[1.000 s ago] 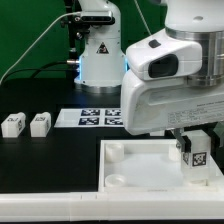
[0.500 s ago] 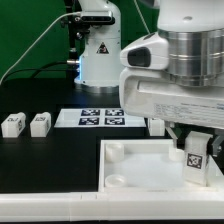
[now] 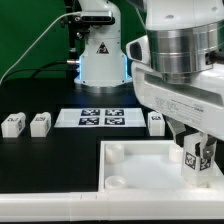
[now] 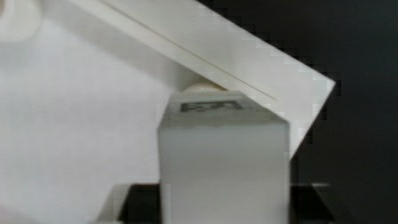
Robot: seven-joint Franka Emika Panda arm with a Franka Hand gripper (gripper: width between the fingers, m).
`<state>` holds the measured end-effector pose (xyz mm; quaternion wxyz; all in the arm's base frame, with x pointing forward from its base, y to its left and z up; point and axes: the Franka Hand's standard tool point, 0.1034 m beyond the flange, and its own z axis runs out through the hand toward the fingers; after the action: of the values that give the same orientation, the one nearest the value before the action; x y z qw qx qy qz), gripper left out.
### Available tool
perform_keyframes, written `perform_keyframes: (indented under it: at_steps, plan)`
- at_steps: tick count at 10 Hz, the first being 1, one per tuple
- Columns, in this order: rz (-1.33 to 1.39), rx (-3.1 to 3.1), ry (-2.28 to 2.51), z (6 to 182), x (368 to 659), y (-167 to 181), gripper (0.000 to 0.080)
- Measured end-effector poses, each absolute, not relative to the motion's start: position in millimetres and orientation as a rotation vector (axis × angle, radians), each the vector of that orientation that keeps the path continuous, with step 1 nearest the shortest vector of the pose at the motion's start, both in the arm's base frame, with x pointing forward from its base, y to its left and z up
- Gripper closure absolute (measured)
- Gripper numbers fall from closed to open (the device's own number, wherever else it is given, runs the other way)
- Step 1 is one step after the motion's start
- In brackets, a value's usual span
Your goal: Assemble one leg
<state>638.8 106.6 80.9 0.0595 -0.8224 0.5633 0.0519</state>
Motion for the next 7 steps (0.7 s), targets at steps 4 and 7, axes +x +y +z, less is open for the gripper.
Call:
perform_keyframes:
  at_steps: [4,7]
  plan:
    - [0.198,-2.04,2.166,80.6,633.5,106.3,0.0505]
    - [0.208,-2.192,2.013,79.8,629.7,111.2,0.0195]
